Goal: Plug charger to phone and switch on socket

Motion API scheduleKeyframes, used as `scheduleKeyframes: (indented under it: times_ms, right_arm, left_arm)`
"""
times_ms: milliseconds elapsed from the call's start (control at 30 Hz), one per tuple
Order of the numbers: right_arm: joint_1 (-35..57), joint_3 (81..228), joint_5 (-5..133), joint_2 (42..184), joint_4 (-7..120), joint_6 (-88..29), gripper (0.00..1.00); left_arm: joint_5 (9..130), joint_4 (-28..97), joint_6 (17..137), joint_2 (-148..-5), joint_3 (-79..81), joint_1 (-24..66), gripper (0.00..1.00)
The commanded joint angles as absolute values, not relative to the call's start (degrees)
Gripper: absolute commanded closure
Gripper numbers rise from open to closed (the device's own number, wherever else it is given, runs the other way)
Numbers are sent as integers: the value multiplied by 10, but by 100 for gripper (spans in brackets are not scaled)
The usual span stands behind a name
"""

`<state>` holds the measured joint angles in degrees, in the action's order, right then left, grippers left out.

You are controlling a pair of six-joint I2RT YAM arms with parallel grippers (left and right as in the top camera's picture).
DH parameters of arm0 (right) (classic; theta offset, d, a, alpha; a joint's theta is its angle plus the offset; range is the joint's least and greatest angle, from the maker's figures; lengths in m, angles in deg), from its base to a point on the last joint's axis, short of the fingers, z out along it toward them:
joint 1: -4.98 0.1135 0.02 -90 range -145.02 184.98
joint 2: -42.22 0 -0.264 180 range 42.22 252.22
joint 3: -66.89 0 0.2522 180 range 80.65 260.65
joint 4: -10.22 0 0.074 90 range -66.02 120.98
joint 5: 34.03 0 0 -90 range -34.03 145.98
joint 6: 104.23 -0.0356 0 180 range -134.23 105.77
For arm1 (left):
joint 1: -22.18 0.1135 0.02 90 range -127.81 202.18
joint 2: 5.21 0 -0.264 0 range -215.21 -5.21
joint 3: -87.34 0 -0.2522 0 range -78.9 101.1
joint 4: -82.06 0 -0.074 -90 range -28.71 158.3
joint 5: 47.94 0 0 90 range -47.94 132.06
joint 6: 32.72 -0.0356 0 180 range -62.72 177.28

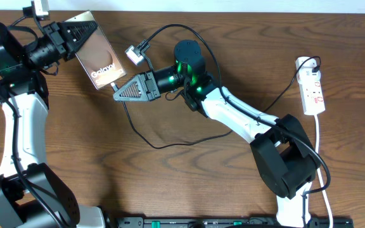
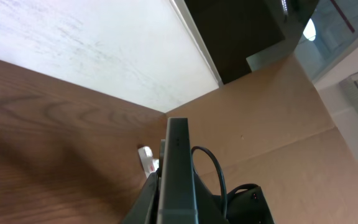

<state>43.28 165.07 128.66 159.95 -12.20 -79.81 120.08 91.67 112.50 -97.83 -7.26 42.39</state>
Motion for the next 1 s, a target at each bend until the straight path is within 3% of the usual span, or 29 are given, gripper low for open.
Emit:
scheduleKeyframes:
  times_ms: [0, 967]
  right_arm:
    - [433, 1660, 1259, 1596, -125, -804, 99]
    - [426, 1660, 1284, 1596, -163, -787, 99]
  left_arm:
    - [1240, 920, 1118, -977, -69, 419, 93]
    - [1254, 920, 1111, -977, -69, 419, 93]
